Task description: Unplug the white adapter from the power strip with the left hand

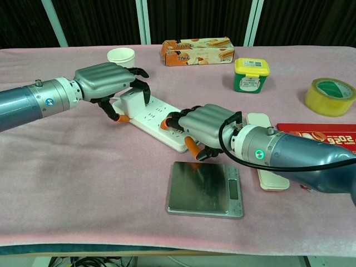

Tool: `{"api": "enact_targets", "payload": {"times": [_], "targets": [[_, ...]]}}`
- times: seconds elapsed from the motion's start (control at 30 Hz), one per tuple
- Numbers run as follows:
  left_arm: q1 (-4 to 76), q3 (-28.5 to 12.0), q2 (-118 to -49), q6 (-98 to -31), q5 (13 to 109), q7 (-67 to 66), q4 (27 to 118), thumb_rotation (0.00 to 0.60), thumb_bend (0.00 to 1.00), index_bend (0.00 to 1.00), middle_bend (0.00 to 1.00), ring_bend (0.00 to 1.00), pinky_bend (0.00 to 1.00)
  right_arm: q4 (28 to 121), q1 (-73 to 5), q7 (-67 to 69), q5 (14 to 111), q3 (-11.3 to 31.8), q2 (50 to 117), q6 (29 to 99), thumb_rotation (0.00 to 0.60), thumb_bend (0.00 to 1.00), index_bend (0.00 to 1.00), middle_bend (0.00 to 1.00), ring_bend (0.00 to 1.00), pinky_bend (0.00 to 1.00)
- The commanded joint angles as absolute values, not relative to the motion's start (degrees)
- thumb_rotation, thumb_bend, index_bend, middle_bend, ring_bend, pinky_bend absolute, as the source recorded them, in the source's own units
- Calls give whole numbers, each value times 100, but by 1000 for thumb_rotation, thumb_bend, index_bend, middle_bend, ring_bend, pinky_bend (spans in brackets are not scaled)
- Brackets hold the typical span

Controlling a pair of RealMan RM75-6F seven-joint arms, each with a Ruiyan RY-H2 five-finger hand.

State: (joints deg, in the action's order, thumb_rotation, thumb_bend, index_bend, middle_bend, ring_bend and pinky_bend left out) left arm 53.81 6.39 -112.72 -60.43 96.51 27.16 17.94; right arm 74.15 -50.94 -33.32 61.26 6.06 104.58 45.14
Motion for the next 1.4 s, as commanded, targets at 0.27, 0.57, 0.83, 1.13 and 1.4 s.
{"api": "enact_targets", "payload": {"times": [0.27,0.57,0.83,1.13,1.4], "targets": [[5493,636,-11137,-5835,9639,2805,1970,600,427,423,422,76,237,7389,-5133,-3389,6037,575,10431,4441,600,799,320,269,239,135],[5599,613,-10939,-5590,9601,2802,2242,600,427,424,422,76,237,7390,-5158,-3446,5998,551,10430,4449,600,800,322,275,242,135],[5786,581,-10649,-5120,9529,2808,2726,600,427,436,421,76,236,7376,-5181,-3506,5950,520,10423,4435,600,801,322,275,245,135],[5983,408,-10288,-4590,9302,2755,3312,600,453,442,422,76,236,7414,-5198,-3535,5917,511,10407,4447,600,801,322,275,245,136],[6125,233,-10064,-4268,9110,2440,3730,600,485,465,437,76,235,7431,-5208,-3552,5895,506,10408,4474,600,800,322,275,245,135]]}}
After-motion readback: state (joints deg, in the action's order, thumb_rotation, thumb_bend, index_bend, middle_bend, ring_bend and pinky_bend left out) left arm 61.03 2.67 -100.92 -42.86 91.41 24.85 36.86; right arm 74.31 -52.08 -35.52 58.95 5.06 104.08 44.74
